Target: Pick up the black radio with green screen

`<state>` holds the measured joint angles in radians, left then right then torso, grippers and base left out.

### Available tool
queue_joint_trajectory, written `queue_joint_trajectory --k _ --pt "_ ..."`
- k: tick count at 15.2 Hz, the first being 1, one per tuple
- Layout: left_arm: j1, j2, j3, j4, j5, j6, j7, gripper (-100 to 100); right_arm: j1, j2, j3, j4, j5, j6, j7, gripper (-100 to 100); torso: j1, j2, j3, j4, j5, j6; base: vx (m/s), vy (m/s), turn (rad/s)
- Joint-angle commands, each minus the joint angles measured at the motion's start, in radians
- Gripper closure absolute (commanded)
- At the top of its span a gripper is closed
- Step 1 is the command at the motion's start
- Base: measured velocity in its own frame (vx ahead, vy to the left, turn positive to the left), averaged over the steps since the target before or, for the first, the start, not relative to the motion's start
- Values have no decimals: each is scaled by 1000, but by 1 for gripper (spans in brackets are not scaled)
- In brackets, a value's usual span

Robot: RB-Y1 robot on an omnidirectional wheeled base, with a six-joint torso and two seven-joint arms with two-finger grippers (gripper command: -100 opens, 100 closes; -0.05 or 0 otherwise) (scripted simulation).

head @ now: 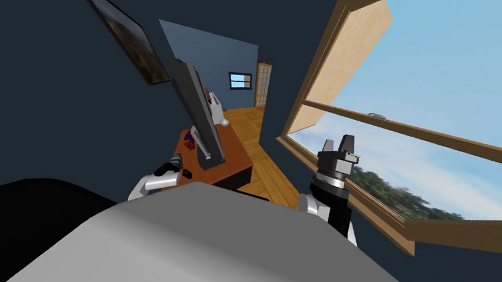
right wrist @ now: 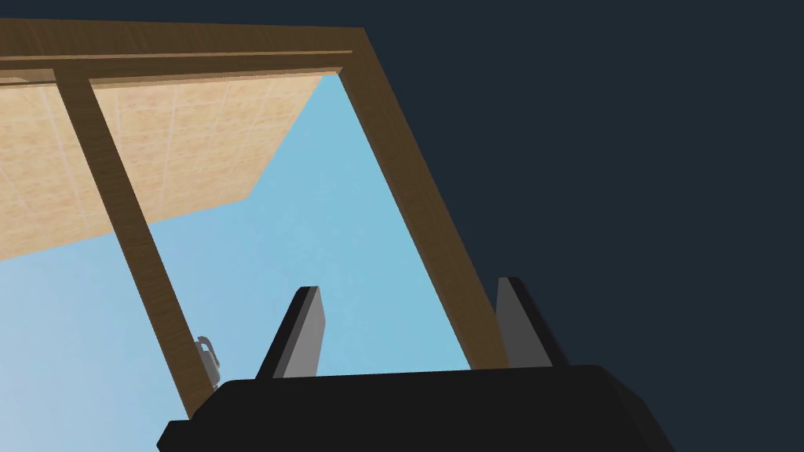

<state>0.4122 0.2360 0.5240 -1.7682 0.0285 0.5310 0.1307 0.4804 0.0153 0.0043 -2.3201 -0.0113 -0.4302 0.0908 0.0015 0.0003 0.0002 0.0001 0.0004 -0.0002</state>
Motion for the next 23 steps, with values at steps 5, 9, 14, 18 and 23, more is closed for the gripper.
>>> queue_joint_trajectory --k 5,9,14,18,23 --pt "-15 7 61 60 8 122 10 -100 0 0 0 0 0 0 0 0 0 0 0 0 0 0 -8 8 -147" --pt "-21 10 90 88 13 204 15 -100 0 0 0 0 0 0 0 0 0 0 0 0 0 1 -9 12 -193" --pt "-33 16 145 141 20 310 24 -100 0 0 0 0 0 0 0 0 1 0 0 0 0 0 -10 18 -189" --pt "-38 18 171 167 24 369 29 -100 0 0 0 0 0 0 0 0 1 0 0 0 0 0 -6 16 -144" --pt "-49 24 221 216 30 466 37 -100 0 0 0 0 0 0 0 0 1 0 0 0 0 0 -8 17 -162"
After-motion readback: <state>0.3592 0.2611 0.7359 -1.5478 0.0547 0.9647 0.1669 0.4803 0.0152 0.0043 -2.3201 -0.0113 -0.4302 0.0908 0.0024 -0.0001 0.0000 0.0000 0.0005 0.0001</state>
